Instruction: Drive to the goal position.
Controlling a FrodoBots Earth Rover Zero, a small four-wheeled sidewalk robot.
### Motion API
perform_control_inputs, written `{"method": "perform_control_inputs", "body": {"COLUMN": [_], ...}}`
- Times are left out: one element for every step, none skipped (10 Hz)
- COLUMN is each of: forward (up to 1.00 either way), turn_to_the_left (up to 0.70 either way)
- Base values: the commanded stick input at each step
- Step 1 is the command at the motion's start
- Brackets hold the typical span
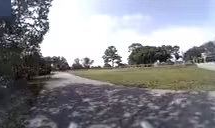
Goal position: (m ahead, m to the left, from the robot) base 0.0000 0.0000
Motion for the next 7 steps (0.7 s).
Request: {"method": "perform_control_inputs", "body": {"forward": [0.0, 0.0, 0.0, 0.0, 0.0, 0.0, 0.0], "turn_to_the_left": [-0.7, -0.7, -0.7, -0.7, -0.7, -0.7, -0.7]}}
